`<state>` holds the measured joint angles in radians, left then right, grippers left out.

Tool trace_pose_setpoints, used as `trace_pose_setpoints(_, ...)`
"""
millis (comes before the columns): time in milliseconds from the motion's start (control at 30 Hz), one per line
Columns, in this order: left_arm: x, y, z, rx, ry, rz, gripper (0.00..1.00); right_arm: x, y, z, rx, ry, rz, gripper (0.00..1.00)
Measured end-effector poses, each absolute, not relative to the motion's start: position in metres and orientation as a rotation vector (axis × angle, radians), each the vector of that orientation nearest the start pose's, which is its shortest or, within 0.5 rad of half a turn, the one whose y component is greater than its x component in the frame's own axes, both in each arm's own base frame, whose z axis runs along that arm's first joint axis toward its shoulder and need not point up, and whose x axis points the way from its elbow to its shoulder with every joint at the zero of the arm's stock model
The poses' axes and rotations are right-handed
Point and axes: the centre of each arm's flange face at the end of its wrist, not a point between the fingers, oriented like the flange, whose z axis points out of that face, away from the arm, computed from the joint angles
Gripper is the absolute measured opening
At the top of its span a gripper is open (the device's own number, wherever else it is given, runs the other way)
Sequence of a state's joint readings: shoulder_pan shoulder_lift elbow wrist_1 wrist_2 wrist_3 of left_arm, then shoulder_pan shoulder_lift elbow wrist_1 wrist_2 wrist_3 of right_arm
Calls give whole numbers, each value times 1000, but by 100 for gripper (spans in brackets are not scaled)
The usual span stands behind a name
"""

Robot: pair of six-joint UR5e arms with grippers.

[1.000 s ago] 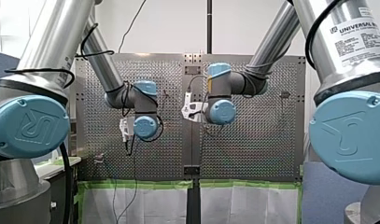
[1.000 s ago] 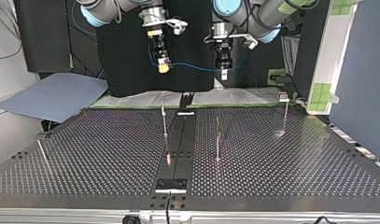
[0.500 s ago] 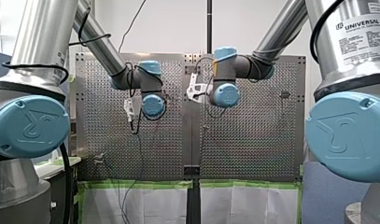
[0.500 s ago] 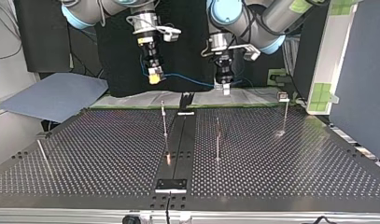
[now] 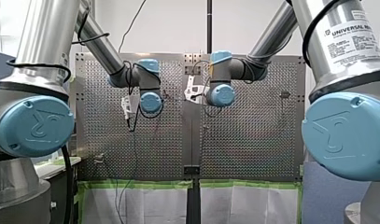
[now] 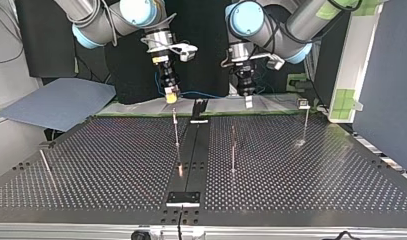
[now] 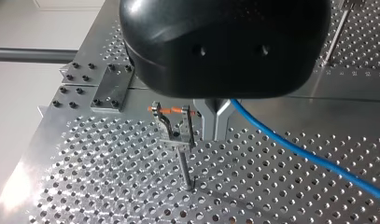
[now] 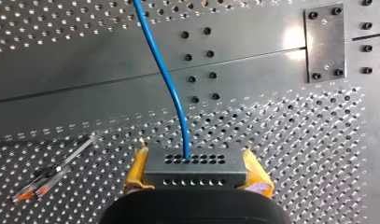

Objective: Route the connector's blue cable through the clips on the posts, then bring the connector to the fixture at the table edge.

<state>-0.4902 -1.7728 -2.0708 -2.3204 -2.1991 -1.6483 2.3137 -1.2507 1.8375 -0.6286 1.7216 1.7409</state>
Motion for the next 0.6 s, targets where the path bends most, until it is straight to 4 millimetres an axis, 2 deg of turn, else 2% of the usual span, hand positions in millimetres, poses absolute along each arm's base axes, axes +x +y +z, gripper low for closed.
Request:
trace_pose_setpoints(300, 395, -285, 240, -189, 1456, 20, 0, 473, -351, 271, 1585, -982, 1805, 0)
trace_pose_setpoints(600, 414, -283, 254, -158, 1440, 35, 0, 470, -366, 280, 1598, -970, 1817, 0)
